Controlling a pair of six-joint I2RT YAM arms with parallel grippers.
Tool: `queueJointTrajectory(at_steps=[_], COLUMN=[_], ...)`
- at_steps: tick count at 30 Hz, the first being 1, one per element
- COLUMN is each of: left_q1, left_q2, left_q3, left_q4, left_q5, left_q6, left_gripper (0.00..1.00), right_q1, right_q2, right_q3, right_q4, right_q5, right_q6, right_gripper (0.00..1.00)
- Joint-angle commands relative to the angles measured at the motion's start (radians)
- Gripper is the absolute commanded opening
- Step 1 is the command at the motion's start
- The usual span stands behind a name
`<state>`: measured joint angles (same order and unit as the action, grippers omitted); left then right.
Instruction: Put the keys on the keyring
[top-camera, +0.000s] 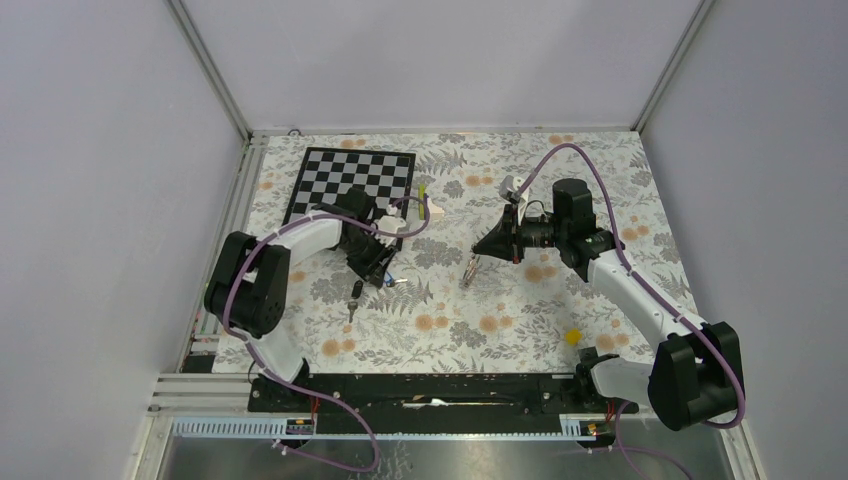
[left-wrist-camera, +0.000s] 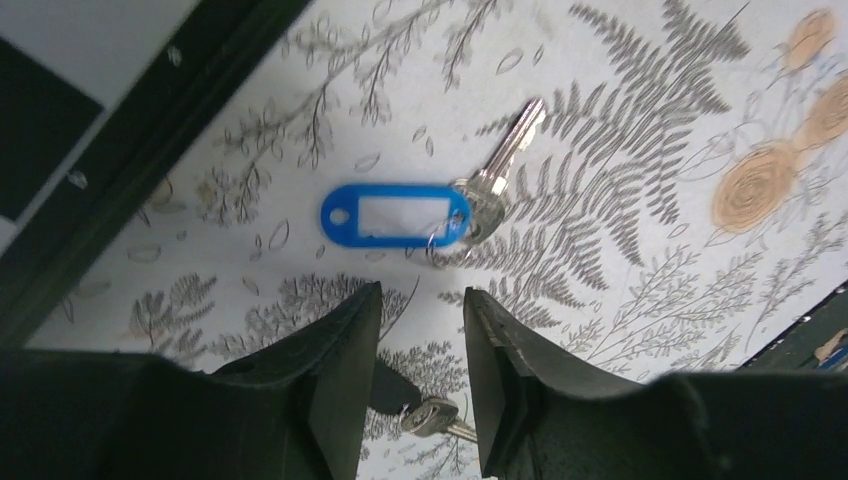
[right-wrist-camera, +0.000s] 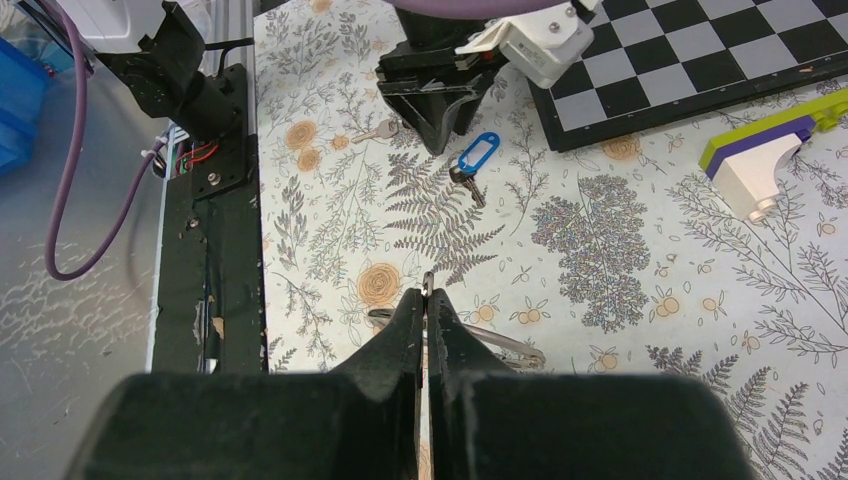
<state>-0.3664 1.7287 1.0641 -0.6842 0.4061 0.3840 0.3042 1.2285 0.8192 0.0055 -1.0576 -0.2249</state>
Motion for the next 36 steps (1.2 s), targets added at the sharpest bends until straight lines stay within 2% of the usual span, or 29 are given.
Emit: queueJointTrajectory(at_steps=[1, 9, 13, 20, 24, 30, 36], left_q1=[0.002, 0.011, 0.026, 0.067, 0.069, 0.069, 0.069], left_q2=[-0.117, -0.273, -0.242, -0.149, -0.13, -0.12, -0.101], left_q3=[-0.048, -0.172, -0.173, -0.151, -0.146, -0.132, -0.114], left_q4=[-0.009, -0.071, -0.094, -0.114, -0.113, -0.128, -0.14], left_q5=[-0.112, -0.232, -0.235, -0.149, -0.104, -0.061, -0.03], left_q6=[-0.018, 0.052, 0.042, 0.024, 0.02, 0.023, 0.033], left_gripper=[0.43, 0.51, 0.52, 0.51, 0.49, 0.38, 0.33], right_q1=[-0.01, -0.01, -0.01, -0.01, -0.01, -0.01, -0.009], right_q2=[-0.019, -0.012, -0.015, -0.017, -0.015, -0.015, -0.016], right_q3=[-0.005, -0.007, -0.01, -0.011, -0.012, -0.014, -0.014], right_q4=[0.03, 0.037, 0.04, 0.039, 0.039, 0.04, 0.039], right_q5=[-0.004, -0.007, -0.005, -0.004, -0.004, -0.003, -0.002], right_q6=[-0.016, -0.015, -0.013, -0.014, -0.017, -0.018, -0.021], right_gripper=[0.0, 0.0, 0.0, 0.0, 0.0, 0.0, 0.0])
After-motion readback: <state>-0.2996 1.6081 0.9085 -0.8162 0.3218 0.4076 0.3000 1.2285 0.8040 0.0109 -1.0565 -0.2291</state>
